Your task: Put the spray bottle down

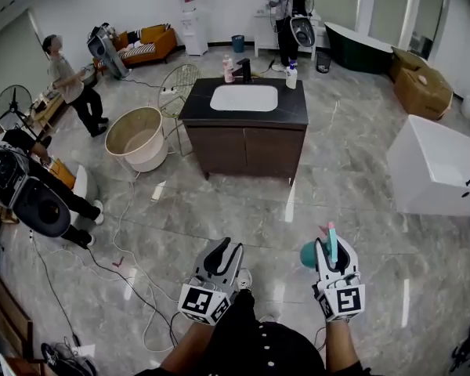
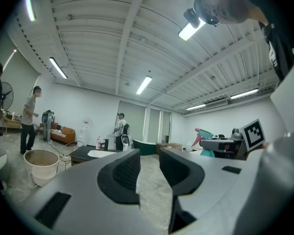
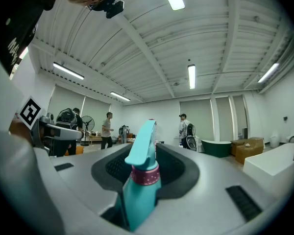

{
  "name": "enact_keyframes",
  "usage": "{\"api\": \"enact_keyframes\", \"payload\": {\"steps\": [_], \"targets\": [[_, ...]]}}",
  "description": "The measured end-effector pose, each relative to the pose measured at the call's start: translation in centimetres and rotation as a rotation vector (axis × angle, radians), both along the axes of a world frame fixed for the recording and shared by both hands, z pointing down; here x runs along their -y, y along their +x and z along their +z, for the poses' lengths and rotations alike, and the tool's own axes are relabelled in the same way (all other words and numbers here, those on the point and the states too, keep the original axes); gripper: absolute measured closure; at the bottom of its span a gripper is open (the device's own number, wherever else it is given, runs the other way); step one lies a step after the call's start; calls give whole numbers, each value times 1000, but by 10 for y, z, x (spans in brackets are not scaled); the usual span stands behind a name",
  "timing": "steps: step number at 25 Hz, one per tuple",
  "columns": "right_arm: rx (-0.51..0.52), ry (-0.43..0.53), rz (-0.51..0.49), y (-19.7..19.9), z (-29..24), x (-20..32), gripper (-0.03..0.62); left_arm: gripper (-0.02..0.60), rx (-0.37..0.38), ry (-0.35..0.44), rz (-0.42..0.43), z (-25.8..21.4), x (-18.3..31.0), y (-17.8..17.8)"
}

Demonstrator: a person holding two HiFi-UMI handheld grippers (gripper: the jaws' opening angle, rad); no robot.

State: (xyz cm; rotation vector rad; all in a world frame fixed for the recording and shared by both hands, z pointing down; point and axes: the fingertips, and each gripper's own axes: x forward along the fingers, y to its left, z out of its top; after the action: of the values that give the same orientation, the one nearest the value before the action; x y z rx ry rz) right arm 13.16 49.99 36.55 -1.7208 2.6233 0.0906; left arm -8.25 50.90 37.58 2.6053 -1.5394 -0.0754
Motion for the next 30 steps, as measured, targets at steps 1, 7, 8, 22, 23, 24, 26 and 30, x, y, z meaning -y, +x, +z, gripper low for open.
{"api": "enact_keyframes", "payload": {"steps": [1,7,8,22,23,24,26,30], "targets": [[3,-2,7,1,-1,7,471,456,-2,3,4,0,9,0],[-25,-3,30,1,-3,56,471,456,-12,10,26,-1,70,-2],[-27,6,33,1,-6,65,471,457,-13,12,30,-3,80,-3],[-38,23,60,-47,-15,184,471,539,3,27,23,-1,204,-54],[-38,22,60,-53,-14,191,471,546,1,28,20,-1,210,-61],[-40,18,62,-57,-13,196,471,548,1,28,18,0,215,-67],[-42,14,70,-64,-13,206,471,551,5,29,16,0,225,-76],[-39,25,83,-68,-16,220,471,555,12,21,20,4,240,-84]]}}
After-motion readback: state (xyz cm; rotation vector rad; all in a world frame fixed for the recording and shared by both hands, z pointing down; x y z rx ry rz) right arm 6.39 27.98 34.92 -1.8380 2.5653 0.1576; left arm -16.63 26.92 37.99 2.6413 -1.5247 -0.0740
